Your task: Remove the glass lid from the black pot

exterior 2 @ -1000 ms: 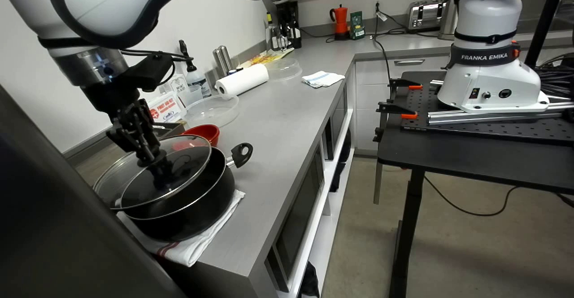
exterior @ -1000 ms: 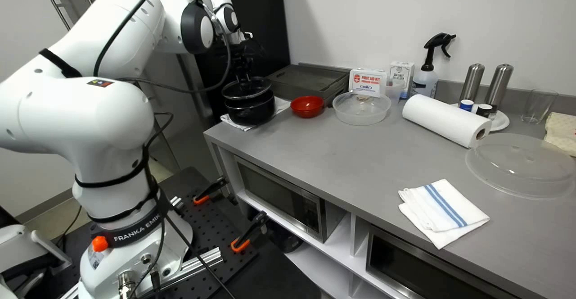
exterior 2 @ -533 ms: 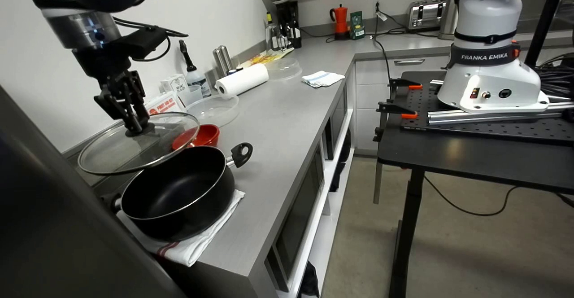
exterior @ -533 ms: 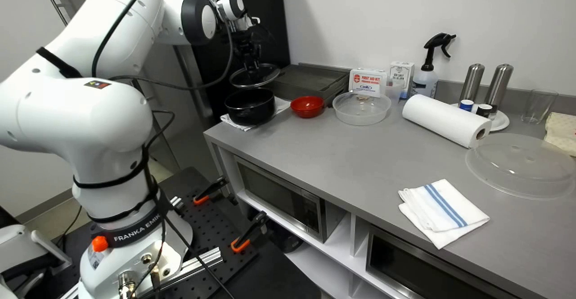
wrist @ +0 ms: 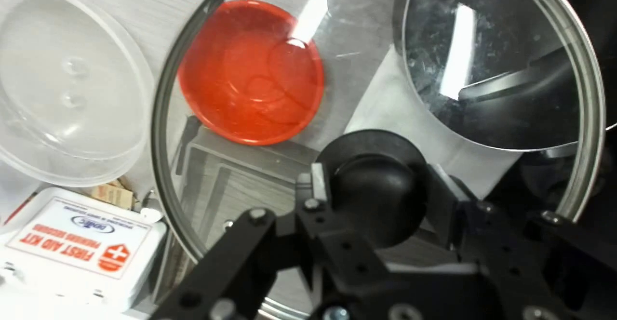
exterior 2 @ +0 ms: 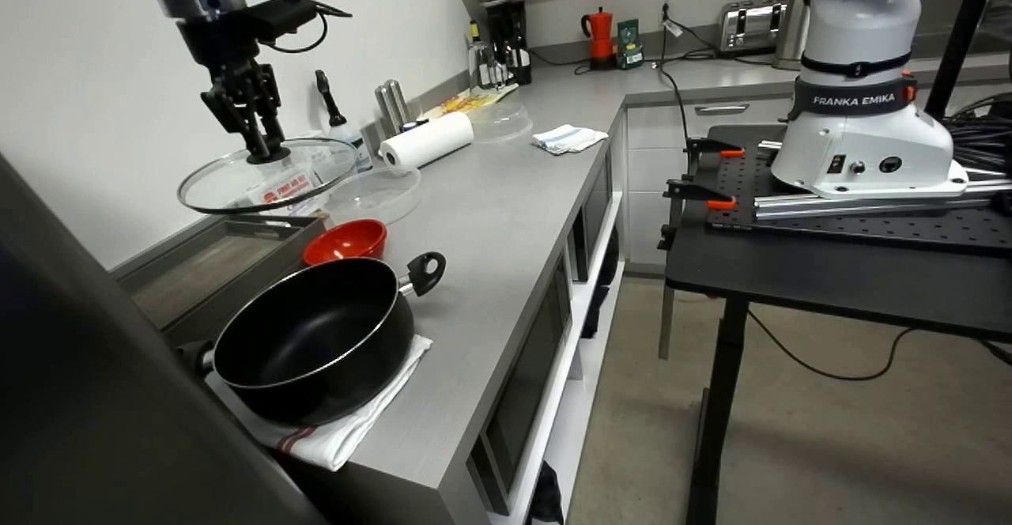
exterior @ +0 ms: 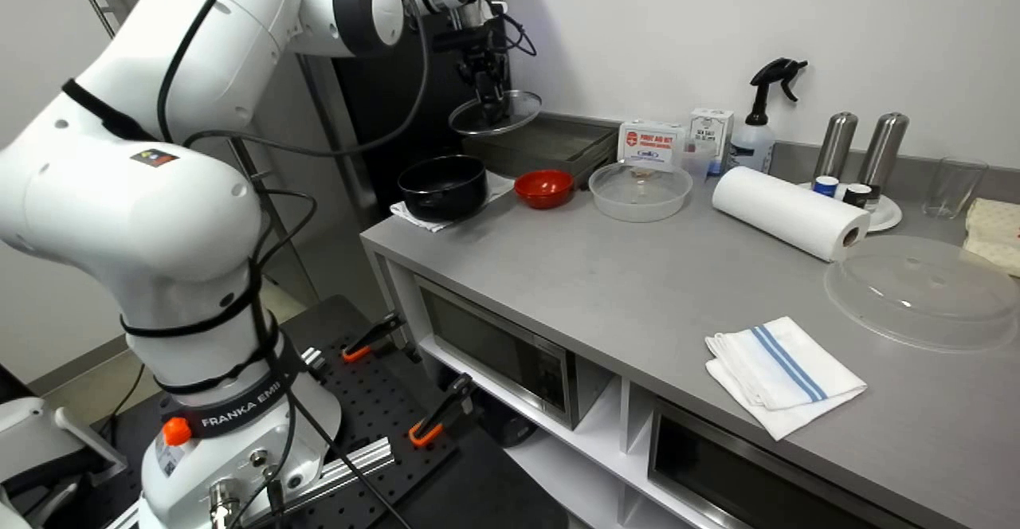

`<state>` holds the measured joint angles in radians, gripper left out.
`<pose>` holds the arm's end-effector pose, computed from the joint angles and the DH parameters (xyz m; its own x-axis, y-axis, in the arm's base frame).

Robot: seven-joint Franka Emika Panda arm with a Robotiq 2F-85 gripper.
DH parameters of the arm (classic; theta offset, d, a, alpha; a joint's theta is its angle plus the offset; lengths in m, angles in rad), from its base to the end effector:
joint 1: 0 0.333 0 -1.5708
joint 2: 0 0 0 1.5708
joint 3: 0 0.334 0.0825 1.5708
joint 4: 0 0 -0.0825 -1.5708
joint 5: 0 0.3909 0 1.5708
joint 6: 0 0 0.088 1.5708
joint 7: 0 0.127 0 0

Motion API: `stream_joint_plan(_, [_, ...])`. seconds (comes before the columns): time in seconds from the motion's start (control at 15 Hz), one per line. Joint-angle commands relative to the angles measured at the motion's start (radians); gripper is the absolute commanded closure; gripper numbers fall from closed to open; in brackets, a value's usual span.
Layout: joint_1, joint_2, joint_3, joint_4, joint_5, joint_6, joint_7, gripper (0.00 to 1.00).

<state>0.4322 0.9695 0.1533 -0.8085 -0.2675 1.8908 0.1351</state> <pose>0.7282 0.3864 0.3425 0.8907 0.4345 0.1339 0.4209 -0.8993 0.1185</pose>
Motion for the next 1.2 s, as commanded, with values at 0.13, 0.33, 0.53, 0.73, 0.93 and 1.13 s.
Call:
stream_joint_plan(0.13, [-0.115, -0.162, 0.005, -0.202, 0.021, 0.052, 0.005, 0.75])
stream_joint_plan(0.33, [-0.180, -0.246, 0.010, -0.336, 0.030, 0.101, 0.012, 0.75])
stream_joint_plan(0.53, [-0.244, -0.327, 0.007, -0.475, 0.041, 0.156, 0.021, 0.75])
stream_joint_plan(0.73, [-0.316, -0.404, 0.007, -0.613, 0.075, 0.208, 0.025, 0.75])
stream_joint_plan(0.93, [-0.341, -0.482, -0.056, -0.752, 0.154, 0.277, 0.013, 0.75])
stream_joint_plan(1.13, [-0.373, -0.539, -0.090, -0.863, 0.194, 0.335, 0.011, 0.75])
